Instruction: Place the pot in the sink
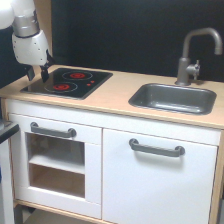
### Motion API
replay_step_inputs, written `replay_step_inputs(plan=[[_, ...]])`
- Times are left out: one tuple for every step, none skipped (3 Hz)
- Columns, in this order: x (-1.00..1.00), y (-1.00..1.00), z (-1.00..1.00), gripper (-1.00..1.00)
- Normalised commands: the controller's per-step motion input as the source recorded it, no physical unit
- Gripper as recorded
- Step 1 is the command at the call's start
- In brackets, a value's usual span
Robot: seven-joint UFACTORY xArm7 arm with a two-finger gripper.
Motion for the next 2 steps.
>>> replay_step_inputs(plan=[[0.33, -0.03, -1.0, 1.0], [0.26, 0.03, -0.83, 0.58]])
